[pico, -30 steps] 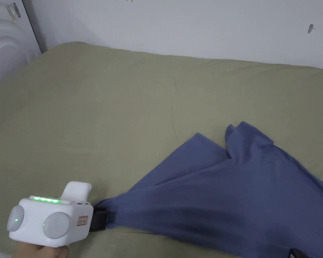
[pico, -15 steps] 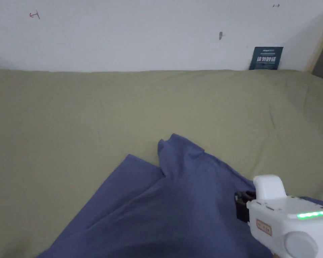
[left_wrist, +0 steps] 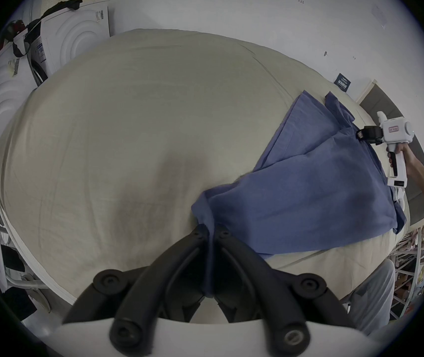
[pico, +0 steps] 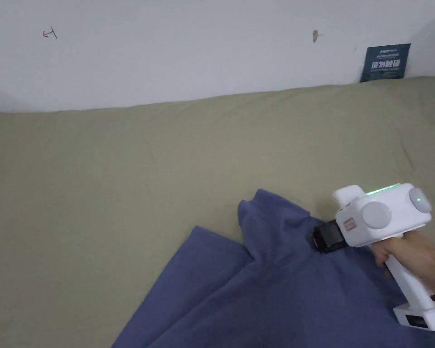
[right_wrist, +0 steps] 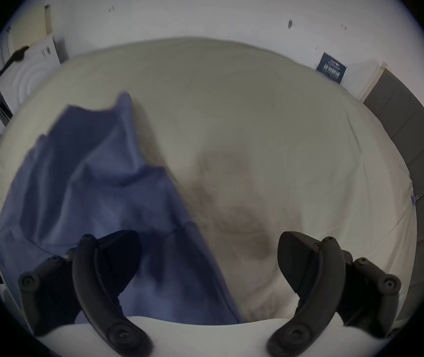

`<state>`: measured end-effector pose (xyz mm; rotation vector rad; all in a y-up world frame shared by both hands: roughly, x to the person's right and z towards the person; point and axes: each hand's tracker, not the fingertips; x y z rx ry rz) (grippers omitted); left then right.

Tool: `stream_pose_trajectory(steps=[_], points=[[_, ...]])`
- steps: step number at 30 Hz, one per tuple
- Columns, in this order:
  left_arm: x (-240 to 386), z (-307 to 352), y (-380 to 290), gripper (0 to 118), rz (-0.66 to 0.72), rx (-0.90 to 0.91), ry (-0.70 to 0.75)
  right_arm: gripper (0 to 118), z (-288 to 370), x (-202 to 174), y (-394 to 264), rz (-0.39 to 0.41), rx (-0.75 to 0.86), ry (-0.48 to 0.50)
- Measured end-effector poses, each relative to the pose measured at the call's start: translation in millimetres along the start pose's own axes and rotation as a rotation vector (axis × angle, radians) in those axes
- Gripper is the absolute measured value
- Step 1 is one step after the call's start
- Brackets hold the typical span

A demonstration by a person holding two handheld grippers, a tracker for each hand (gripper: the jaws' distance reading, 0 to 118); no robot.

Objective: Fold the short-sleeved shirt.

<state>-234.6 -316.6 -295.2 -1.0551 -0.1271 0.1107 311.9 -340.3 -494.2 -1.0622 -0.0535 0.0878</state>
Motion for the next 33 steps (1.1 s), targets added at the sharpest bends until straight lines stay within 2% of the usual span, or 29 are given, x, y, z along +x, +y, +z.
stream_pose_trajectory(steps=[1,2,3,4,5,6,7,8,10,12,16,18,25,30,31,33], points=[[0,0,0,2,0.000,-0.003,-0.001,110,-15,15,2,-0.032,0.021,0.055],[1,1,0,2,-0.002,-0.004,-0.001,104,-13,17,3,-0.057,0.016,0.034],[-16,-8,4,2,0.000,-0.007,-0.005,92,-7,16,2,-0.057,0.019,0.045],[-21,-11,6,2,-0.004,-0.007,-0.003,73,0,12,0,-0.041,0.034,0.069],[-21,-11,6,2,-0.006,-0.008,-0.002,13,14,5,-1,-0.005,0.057,0.059],[-21,-11,6,2,-0.006,-0.010,-0.001,2,26,1,1,-0.004,0.062,0.108],[-21,-11,7,2,-0.004,-0.009,-0.001,2,35,-7,-1,0.026,0.098,0.019],[-22,-10,8,2,-0.006,-0.010,-0.002,2,44,-11,-3,0.057,0.094,0.022],[-25,-5,12,2,-0.007,-0.009,-0.002,2,52,0,3,0.058,0.099,0.056],[-25,2,21,2,0.017,0.018,-0.012,2,86,4,7,0.062,0.191,0.054],[-17,37,49,2,0.012,0.098,-0.040,2,186,7,10,0.073,0.315,0.086],[-8,61,67,2,-0.007,0.170,-0.048,2,243,4,6,0.079,0.390,0.059],[34,156,149,2,-0.081,0.370,-0.016,2,386,51,1,-0.048,0.619,0.047],[67,212,211,2,-0.108,0.480,0.005,2,448,84,-5,-0.140,0.715,0.008],[77,224,222,2,-0.133,0.525,0.044,2,456,89,-6,-0.154,0.729,-0.010],[94,246,241,2,-0.125,0.597,0.025,2,467,94,-8,-0.171,0.764,-0.063]])
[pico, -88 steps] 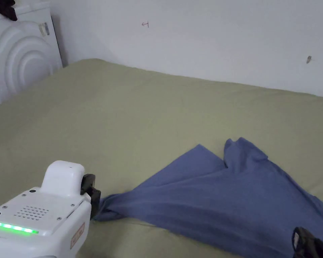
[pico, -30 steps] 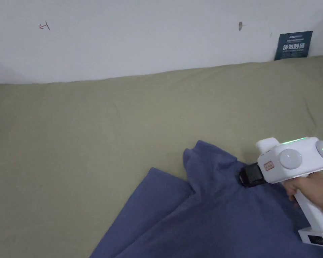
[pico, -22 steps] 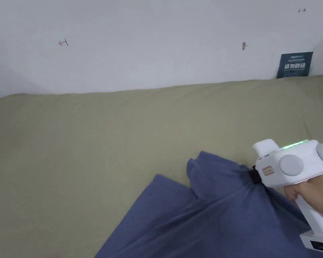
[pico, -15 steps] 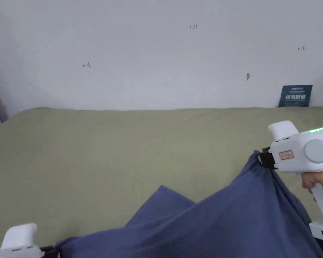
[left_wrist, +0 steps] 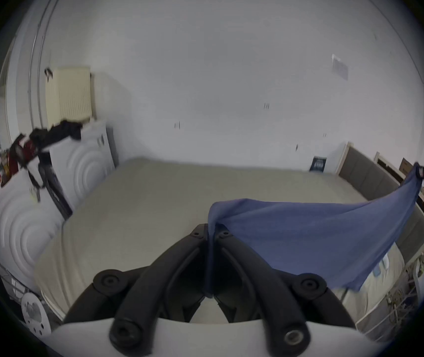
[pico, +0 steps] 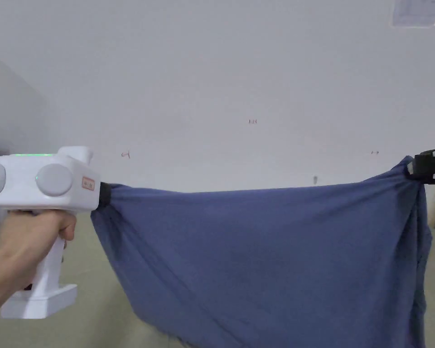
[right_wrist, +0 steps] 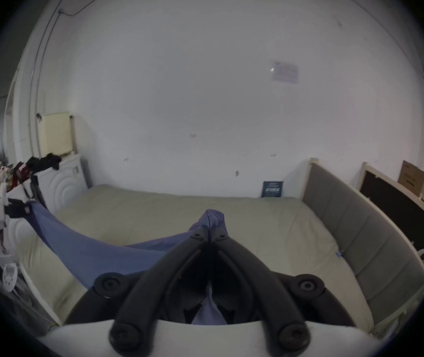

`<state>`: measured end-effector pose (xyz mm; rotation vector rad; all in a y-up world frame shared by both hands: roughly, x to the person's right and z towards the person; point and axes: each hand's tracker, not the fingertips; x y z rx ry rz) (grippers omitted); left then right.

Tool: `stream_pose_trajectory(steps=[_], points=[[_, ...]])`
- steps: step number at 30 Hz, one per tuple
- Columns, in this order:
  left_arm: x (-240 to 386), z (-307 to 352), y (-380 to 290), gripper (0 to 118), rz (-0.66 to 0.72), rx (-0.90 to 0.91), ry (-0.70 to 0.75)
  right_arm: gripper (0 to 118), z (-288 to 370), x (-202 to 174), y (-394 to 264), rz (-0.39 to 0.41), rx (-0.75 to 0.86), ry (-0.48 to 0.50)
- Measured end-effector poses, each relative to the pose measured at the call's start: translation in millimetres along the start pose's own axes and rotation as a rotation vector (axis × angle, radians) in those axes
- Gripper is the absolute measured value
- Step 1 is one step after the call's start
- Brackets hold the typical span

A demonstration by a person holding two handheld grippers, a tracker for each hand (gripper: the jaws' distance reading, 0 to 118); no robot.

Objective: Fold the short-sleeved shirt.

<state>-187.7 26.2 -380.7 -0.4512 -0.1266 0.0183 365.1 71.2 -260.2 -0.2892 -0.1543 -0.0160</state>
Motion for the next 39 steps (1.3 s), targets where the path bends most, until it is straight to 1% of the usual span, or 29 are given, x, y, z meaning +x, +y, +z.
stream_pose_trajectory(steps=[1,4,5,7,8,9,15,23,28,31,36,39], points=[[7,1,14,2,0.020,0.030,-0.001,2,3,2,4,-0.004,0.019,-0.027],[28,0,50,2,-0.019,0.061,0.022,2,6,9,14,-0.060,0.050,-0.046],[33,0,61,2,-0.064,0.068,0.030,2,5,10,17,-0.061,0.051,-0.054],[43,-1,78,2,-0.073,0.079,0.050,2,4,10,23,-0.051,0.058,-0.070],[46,-2,84,2,-0.076,0.086,0.052,2,3,8,27,-0.036,0.105,-0.097],[50,-4,89,2,-0.088,0.091,0.065,2,0,7,29,-0.029,0.079,-0.087],[58,-23,109,2,-0.081,0.102,0.096,2,-28,8,48,-0.039,0.087,-0.097],[62,-68,137,2,-0.063,0.105,0.121,2,-88,14,90,-0.022,0.088,-0.113],[62,-104,169,2,-0.038,0.117,0.130,2,-128,7,124,-0.024,0.110,-0.115],[65,-124,184,2,-0.067,0.134,0.164,2,-156,2,142,0.012,0.113,-0.130],[65,-165,197,2,-0.068,0.133,0.182,2,-196,-5,156,0.038,0.118,-0.148],[69,-185,199,2,-0.077,0.135,0.192,2,-216,-5,160,0.027,0.121,-0.149]])
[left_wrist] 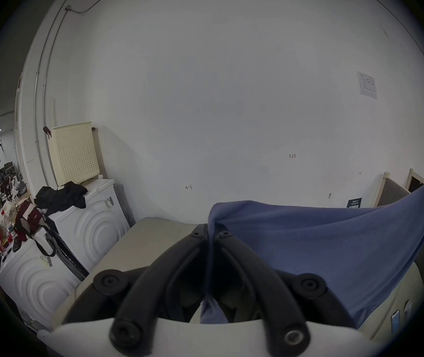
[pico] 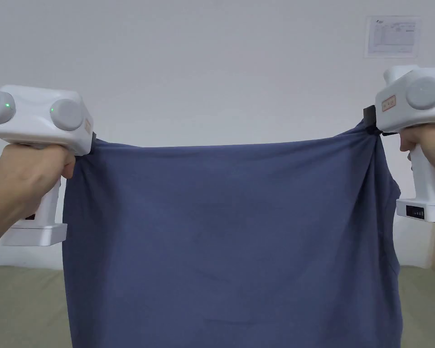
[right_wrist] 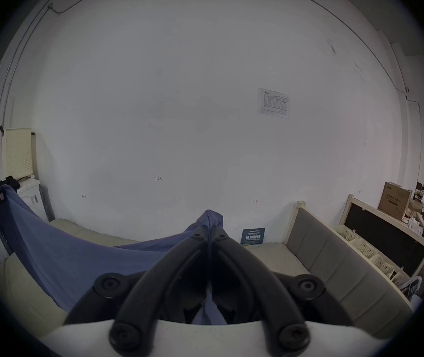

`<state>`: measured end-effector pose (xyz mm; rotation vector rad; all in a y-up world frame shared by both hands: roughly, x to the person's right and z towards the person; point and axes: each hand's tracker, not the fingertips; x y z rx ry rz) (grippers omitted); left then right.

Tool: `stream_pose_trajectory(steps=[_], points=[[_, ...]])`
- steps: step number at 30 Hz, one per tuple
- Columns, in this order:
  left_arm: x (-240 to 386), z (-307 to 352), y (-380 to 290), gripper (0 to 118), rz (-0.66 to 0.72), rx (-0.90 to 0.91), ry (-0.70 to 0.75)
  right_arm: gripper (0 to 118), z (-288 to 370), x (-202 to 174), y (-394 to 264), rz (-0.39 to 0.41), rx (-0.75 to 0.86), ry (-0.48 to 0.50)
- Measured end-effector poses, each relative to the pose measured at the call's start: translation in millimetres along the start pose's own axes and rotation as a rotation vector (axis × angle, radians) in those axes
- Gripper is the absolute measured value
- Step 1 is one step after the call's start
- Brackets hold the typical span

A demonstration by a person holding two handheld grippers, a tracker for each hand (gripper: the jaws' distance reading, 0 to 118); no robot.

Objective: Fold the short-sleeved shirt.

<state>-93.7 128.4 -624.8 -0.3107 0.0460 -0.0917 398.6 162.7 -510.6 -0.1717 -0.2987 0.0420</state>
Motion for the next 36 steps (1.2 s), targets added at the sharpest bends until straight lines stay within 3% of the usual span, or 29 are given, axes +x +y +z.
stream_pose_trajectory(steps=[11,17,19,22,25,28,29,36], points=[[28,-84,-46,2,-0.022,-0.057,0.012,2,-72,-3,-49,0.023,-0.067,-0.020],[47,-113,-125,2,-0.067,-0.124,0.001,2,-99,-5,-140,0.030,-0.208,-0.002],[44,-107,-168,2,-0.046,-0.156,-0.085,2,-91,-2,-181,0.022,-0.208,0.003],[39,-97,-233,2,-0.107,-0.239,-0.102,2,-61,3,-247,-0.013,-0.272,0.066],[22,-68,-303,2,-0.077,-0.306,-0.131,2,-7,5,-314,-0.002,-0.345,0.077],[7,-23,-365,2,-0.095,-0.367,-0.154,2,54,11,-372,-0.064,-0.408,0.126],[2,-9,-384,2,-0.098,-0.393,-0.170,2,68,16,-390,-0.117,-0.420,0.121],[-40,97,-469,2,-0.017,-0.486,-0.182,2,194,30,-470,-0.126,-0.500,0.102]])
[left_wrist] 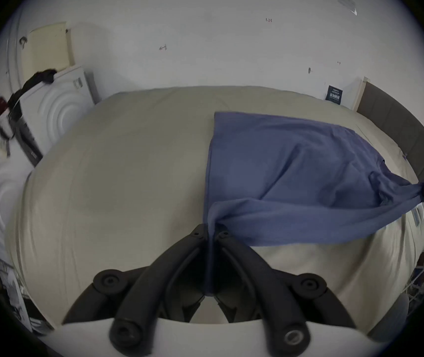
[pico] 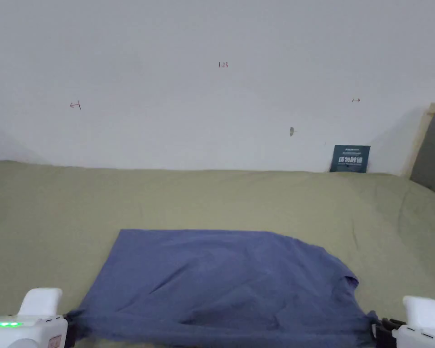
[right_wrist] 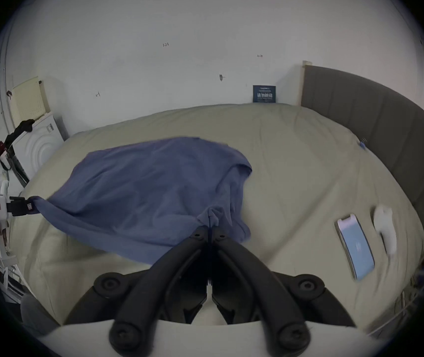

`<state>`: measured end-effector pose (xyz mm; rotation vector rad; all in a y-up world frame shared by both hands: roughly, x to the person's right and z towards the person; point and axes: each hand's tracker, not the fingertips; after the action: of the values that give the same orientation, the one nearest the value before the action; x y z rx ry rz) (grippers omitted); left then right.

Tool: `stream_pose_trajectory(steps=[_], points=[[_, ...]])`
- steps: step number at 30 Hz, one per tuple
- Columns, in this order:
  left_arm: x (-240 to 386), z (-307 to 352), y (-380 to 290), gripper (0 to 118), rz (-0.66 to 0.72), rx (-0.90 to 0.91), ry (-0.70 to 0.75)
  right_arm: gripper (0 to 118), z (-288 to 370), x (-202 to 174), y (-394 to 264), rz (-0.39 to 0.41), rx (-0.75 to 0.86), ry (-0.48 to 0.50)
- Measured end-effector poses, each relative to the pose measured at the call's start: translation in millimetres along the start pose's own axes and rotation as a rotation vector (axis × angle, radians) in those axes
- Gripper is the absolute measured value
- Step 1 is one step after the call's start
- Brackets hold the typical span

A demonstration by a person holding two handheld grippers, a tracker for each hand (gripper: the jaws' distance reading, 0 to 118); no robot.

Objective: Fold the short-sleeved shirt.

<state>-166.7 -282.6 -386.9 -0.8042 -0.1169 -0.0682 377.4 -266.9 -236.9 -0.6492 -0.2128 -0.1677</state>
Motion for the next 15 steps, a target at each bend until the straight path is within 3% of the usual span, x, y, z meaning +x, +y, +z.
stream_pose_trajectory(steps=[7,15], points=[[-24,85,-76,2,0.020,-0.002,-0.020,2,71,6,-79,0.000,-0.031,0.015],[-36,126,-122,2,0.010,-0.010,-0.018,2,108,3,-122,0.045,-0.052,0.029]])
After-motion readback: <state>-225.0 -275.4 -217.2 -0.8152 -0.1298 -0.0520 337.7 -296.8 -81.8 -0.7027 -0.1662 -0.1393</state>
